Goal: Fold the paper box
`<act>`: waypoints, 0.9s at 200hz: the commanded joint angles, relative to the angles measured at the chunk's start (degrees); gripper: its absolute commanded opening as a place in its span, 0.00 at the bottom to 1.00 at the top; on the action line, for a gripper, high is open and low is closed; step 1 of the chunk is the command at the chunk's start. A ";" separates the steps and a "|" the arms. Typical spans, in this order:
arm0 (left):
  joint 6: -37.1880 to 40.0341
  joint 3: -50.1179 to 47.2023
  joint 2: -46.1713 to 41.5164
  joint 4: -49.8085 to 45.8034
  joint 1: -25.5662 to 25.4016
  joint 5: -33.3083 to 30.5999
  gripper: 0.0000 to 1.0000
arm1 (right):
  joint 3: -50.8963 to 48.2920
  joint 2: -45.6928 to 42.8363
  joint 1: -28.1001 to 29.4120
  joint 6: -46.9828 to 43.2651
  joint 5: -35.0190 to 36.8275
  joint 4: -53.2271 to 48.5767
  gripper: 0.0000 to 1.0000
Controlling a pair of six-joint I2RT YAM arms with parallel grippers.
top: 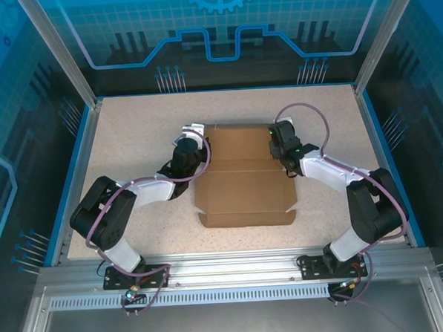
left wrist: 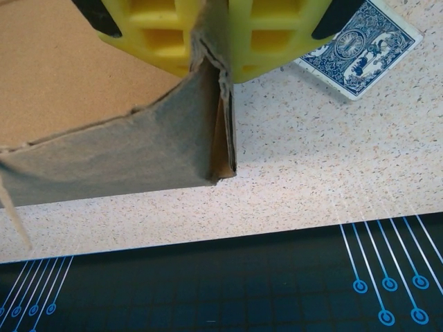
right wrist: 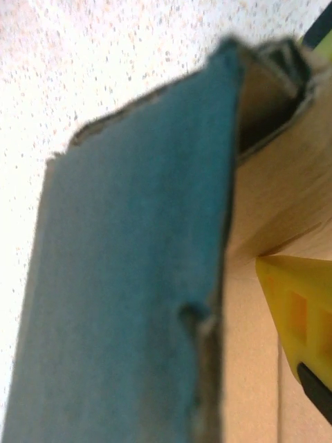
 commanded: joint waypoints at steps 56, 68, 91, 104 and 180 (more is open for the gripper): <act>-1.08 -0.10 -2.98 1.66 -0.17 1.20 0.00 | -5.85 -2.96 -3.70 1.10 -10.09 5.89 0.37; -0.92 -0.06 -3.07 1.69 -0.19 1.21 0.00 | -5.99 -3.06 -3.82 1.38 -9.72 5.93 0.33; -1.08 0.08 -3.23 1.61 -0.20 1.31 0.00 | -5.28 -2.71 -3.51 2.53 -6.74 4.12 0.27; -1.16 0.03 -3.34 1.50 -0.20 1.51 0.00 | -4.45 -2.36 -2.78 3.35 -3.66 2.77 0.25; -1.78 -0.06 -3.31 0.93 -0.16 2.18 0.00 | 3.39 3.01 2.45 8.23 14.94 -7.74 0.20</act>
